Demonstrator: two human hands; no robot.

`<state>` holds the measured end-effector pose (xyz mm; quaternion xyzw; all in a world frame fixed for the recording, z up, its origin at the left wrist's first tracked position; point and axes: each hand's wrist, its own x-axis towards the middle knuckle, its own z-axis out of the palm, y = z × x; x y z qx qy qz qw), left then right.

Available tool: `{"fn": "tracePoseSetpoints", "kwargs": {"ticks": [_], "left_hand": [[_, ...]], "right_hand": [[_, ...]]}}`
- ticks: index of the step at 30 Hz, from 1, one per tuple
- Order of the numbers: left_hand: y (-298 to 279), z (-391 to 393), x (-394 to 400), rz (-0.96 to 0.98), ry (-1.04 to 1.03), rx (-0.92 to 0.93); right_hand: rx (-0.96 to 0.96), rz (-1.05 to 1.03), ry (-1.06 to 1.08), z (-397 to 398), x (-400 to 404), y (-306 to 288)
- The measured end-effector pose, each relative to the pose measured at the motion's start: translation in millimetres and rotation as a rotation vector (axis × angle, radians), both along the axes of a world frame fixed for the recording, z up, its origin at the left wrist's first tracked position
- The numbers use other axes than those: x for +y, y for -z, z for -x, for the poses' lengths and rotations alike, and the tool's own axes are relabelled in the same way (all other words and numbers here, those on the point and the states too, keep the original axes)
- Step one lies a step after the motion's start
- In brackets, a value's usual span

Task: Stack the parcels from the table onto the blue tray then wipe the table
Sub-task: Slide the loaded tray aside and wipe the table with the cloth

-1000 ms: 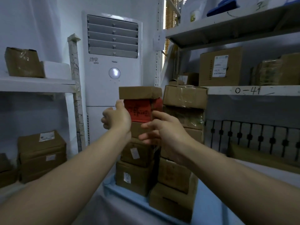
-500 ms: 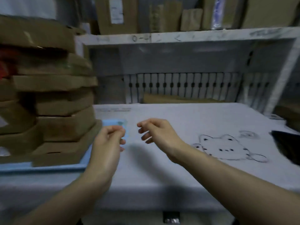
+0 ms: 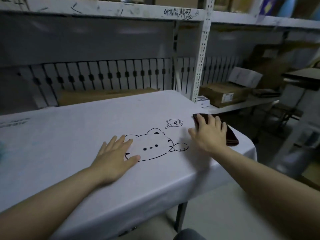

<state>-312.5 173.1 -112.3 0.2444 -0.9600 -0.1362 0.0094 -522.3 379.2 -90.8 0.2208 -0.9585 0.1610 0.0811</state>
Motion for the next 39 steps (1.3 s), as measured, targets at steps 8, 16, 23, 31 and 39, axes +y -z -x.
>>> {"fn": "tracePoseSetpoints", "kwargs": {"ticks": [8,16,23,31,39], "left_hand": [[-7.9,5.4,-4.9,0.022,-0.052,-0.042],[-7.3,4.4,-2.0,0.062,-0.061,-0.016],[-2.2,-25.0,-27.1,-0.063,-0.034,0.061],[-7.7,-155.2,-54.4,0.004,-0.323,-0.110],[-2.2,-180.9,-44.7,-0.035,-0.299,0.026]], "right_hand": [[-0.155,-0.283,0.142,57.3,-6.6,10.3],[-0.084,-0.122,-0.249,-3.5,-82.2,13.9],[0.043,-0.218,-0.581,-45.9,-101.6,18.0],[-0.114,-0.063,-0.262,-7.7,-118.0,30.6],[-0.110,-0.058,-0.752,-145.9,-194.7,26.5]]}}
